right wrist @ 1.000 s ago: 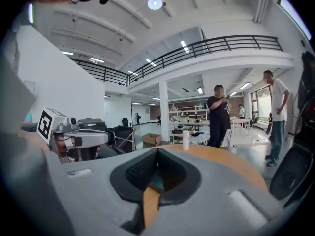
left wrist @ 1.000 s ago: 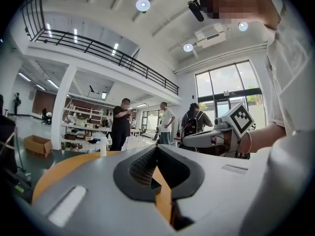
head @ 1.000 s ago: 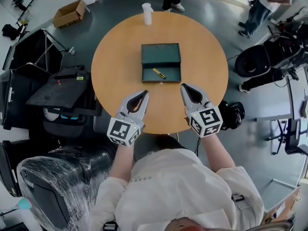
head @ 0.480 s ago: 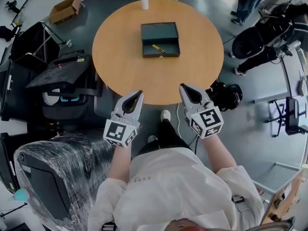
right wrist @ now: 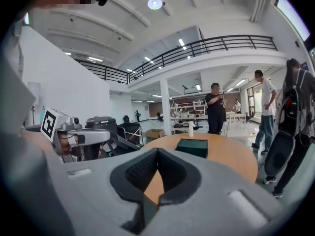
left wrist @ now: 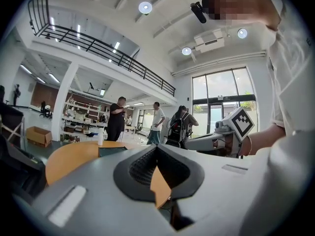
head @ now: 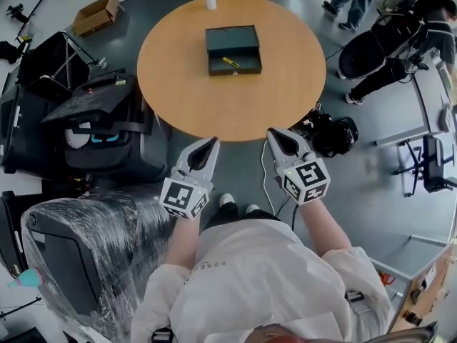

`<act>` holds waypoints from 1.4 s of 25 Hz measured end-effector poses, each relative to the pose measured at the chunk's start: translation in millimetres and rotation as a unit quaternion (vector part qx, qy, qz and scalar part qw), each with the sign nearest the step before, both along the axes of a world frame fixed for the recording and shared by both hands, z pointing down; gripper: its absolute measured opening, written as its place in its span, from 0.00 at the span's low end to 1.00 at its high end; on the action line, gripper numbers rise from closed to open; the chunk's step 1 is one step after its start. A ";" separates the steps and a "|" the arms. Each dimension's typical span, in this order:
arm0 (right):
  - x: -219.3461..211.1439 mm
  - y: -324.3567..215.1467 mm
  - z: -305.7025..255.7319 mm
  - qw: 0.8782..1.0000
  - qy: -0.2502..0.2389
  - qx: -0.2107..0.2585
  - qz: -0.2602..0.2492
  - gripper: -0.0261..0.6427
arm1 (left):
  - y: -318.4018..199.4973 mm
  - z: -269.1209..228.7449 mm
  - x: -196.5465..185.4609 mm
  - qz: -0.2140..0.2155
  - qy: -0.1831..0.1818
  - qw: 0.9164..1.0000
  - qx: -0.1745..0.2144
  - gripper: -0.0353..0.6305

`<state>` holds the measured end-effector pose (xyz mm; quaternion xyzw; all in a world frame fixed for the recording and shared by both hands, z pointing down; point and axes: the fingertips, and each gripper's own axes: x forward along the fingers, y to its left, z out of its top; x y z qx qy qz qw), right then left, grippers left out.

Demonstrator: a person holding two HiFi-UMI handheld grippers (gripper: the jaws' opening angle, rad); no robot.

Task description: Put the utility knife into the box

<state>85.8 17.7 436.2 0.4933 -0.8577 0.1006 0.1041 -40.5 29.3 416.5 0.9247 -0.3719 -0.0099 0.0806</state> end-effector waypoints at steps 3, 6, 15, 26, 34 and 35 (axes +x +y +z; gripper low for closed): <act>12.0 3.1 1.1 1.000 0.014 0.008 0.008 0.03 | 8.3 -9.1 7.0 -0.007 0.000 1.000 0.006 0.07; 21.6 10.2 -6.5 1.000 0.018 0.023 0.007 0.03 | 17.9 -19.8 12.4 -0.015 -0.006 1.000 0.020 0.07; 28.6 38.1 -18.9 0.999 0.016 0.037 -0.011 0.03 | 37.9 -33.5 36.1 -0.019 -0.027 0.998 0.052 0.07; 28.6 41.2 -18.1 0.999 0.018 0.028 -0.013 0.03 | 42.1 -36.2 44.9 -0.014 -0.025 0.998 0.056 0.07; 25.9 39.0 -17.1 0.999 0.016 0.027 -0.011 0.03 | 39.1 -36.5 42.3 -0.014 -0.029 0.998 0.057 0.07; 25.3 38.6 -17.2 0.999 0.017 0.027 -0.012 0.03 | 38.4 -36.8 41.4 -0.015 -0.028 0.998 0.057 0.07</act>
